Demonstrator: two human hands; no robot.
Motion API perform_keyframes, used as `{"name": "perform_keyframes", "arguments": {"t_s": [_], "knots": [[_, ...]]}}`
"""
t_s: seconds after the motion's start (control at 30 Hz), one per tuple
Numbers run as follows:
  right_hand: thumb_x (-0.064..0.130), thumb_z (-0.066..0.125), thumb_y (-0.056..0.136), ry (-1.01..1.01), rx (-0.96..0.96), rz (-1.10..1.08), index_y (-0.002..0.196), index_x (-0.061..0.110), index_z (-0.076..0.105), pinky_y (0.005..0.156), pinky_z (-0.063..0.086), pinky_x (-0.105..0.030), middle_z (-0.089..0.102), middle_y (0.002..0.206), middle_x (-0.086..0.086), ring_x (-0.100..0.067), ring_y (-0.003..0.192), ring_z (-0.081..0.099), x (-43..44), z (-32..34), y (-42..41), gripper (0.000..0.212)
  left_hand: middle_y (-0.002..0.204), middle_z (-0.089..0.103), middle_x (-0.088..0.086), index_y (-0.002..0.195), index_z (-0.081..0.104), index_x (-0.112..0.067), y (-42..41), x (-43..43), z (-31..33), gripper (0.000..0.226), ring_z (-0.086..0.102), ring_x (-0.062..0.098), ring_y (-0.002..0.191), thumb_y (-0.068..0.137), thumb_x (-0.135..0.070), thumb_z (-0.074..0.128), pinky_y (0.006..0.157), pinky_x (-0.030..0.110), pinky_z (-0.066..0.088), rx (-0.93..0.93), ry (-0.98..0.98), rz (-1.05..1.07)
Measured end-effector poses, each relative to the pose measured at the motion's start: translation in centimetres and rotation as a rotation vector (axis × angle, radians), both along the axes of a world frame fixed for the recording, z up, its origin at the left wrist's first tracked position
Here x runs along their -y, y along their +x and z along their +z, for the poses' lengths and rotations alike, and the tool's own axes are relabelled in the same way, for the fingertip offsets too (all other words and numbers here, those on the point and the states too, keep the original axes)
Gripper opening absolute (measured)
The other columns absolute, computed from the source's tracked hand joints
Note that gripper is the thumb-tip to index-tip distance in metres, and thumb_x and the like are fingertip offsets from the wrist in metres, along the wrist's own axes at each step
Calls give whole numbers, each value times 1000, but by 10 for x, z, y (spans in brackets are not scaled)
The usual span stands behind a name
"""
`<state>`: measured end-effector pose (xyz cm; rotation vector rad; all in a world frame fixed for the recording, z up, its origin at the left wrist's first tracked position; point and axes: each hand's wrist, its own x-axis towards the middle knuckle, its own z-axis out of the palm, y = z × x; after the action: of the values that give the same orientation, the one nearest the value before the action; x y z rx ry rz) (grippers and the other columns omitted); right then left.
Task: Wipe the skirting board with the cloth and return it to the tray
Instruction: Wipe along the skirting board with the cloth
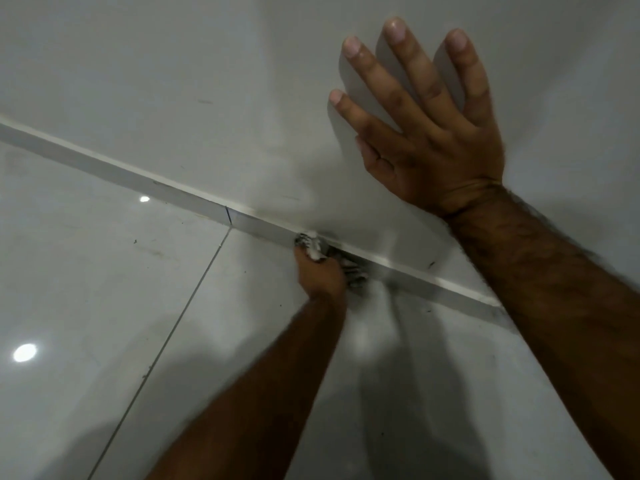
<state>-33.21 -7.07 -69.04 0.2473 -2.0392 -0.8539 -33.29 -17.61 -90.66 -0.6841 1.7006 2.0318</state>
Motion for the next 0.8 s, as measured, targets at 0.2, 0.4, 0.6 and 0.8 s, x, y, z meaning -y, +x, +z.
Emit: {"name": "perform_keyframes", "arguments": {"t_s": [0.2, 0.4, 0.6, 0.8], "knots": [[25, 51, 112, -24, -3, 2, 147, 25, 64, 117, 38, -52, 57, 154, -4, -30, 141, 58, 0, -3, 0, 37, 80, 71, 25, 100, 61, 4, 34, -16, -6, 20, 72, 29, 61, 90, 17, 50, 57, 38, 62, 144, 419, -269], [24, 51, 112, -33, 11, -10, 149, 24, 61, 118, 32, -52, 56, 156, -4, -31, 142, 56, -1, -3, 1, 39, 49, 52, 10, 74, 44, -1, -54, 45, -41, 30, 51, 19, 34, 104, -5, 40, 39, 26, 49, 262, 466, -60], [22, 55, 110, -32, 10, -27, 150, 24, 61, 118, 32, -53, 55, 157, -5, -32, 143, 55, -2, -5, 0, 41, 89, 70, 27, 126, 59, 6, -65, 37, -28, 37, 66, 27, 50, 89, 9, 59, 44, 35, 58, 95, 269, 193], [24, 55, 110, -18, -2, -18, 149, 24, 62, 117, 36, -54, 55, 156, -5, -32, 142, 56, -3, -5, -1, 40, 85, 75, 12, 112, 67, 0, 32, -11, -5, 29, 74, 21, 59, 92, 16, 53, 54, 33, 61, 208, 447, -148]]}}
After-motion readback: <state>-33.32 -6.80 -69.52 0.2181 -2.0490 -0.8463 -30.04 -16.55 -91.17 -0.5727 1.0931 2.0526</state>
